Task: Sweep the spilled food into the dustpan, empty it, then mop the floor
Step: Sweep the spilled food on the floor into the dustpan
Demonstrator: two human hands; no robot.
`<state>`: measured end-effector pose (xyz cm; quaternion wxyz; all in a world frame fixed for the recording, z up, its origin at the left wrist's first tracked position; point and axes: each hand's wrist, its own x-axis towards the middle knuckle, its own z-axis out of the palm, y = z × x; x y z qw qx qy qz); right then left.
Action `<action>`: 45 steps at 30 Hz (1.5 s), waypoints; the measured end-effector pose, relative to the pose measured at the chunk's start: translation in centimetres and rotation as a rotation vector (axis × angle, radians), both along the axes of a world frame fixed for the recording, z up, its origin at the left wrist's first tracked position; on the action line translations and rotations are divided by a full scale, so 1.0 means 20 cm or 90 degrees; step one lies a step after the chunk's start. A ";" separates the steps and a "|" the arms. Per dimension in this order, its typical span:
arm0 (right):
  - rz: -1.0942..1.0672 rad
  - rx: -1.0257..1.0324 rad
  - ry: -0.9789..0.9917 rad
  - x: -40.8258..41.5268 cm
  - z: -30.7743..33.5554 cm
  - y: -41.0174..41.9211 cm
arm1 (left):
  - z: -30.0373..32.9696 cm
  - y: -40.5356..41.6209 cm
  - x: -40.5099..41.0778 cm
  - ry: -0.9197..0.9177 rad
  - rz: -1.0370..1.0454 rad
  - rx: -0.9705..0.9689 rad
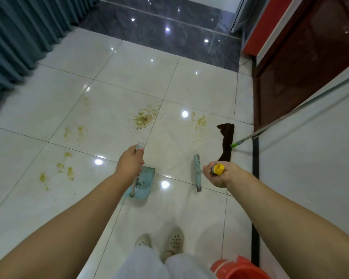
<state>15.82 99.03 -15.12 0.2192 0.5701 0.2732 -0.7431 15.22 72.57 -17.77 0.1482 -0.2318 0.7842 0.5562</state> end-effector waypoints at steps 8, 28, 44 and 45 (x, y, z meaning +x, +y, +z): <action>-0.222 0.026 -0.066 0.18 -0.13 0.11 | -0.07 0.10 -0.05 0.030 0.023 -0.060; -0.168 -0.022 -0.182 -0.32 -0.55 -1.17 | -0.21 -0.73 -0.58 0.039 -0.042 -0.009; 0.011 -0.099 -0.052 -0.93 -0.49 -1.63 | -0.23 -1.04 -0.79 0.036 0.014 -0.158; 0.006 -0.111 -0.053 -0.93 -0.48 -1.61 | -0.23 -1.04 -0.80 0.036 0.018 -0.161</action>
